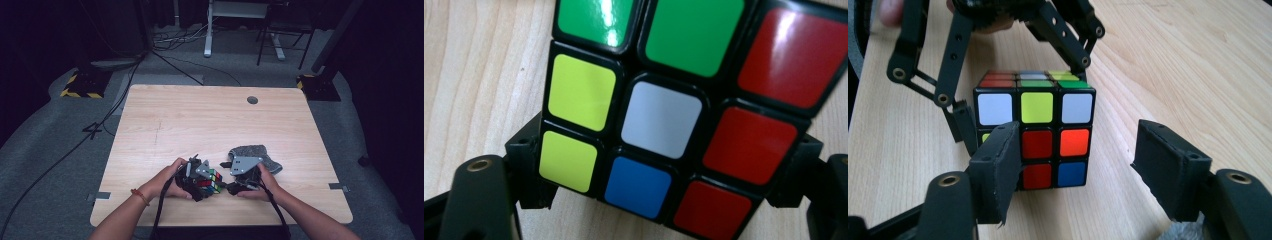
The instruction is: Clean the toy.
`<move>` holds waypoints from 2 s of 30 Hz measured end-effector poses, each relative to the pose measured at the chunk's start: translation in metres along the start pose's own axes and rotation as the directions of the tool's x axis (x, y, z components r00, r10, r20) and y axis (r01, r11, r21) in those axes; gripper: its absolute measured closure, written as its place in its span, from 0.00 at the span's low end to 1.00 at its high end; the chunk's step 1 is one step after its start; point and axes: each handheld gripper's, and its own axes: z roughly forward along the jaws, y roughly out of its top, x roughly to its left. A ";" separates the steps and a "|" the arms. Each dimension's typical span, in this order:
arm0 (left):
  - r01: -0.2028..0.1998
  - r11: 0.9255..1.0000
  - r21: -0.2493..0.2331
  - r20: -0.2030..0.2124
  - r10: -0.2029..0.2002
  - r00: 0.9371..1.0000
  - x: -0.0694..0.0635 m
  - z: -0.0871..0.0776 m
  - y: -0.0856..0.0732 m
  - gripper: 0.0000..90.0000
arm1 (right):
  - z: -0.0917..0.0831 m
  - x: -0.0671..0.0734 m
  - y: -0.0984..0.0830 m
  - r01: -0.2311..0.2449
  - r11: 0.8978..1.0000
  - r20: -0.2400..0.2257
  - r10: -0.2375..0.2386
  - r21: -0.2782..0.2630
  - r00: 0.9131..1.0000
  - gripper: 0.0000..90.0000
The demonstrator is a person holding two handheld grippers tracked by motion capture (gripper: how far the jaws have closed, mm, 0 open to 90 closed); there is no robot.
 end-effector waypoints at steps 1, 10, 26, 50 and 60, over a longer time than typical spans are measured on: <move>-0.004 1.000 0.000 -0.005 0.004 1.000 0.001 0.000 -0.001 0.23 | 0.001 -0.001 0.001 -0.008 1.000 -0.005 0.007 -0.004 1.000 0.40; 0.057 0.998 -0.031 -0.025 -0.058 0.998 0.004 -0.002 -0.013 0.18 | 0.015 -0.002 0.017 -0.008 1.000 -0.057 0.007 -0.016 0.998 0.48; 0.061 0.995 -0.074 -0.028 -0.063 0.998 0.004 -0.006 -0.022 0.28 | 0.016 -0.006 -0.022 -0.028 0.989 -0.120 0.045 0.144 0.992 0.50; 0.052 0.996 -0.076 -0.032 -0.055 0.998 0.003 0.003 -0.010 0.23 | 0.009 -0.003 -0.014 0.026 0.998 -0.120 -0.020 0.049 0.993 0.69; 0.109 0.987 -0.121 -0.021 -0.112 0.993 0.006 0.000 -0.011 0.18 | 0.008 0.000 -0.006 0.022 1.000 -0.085 -0.022 -0.006 0.996 0.73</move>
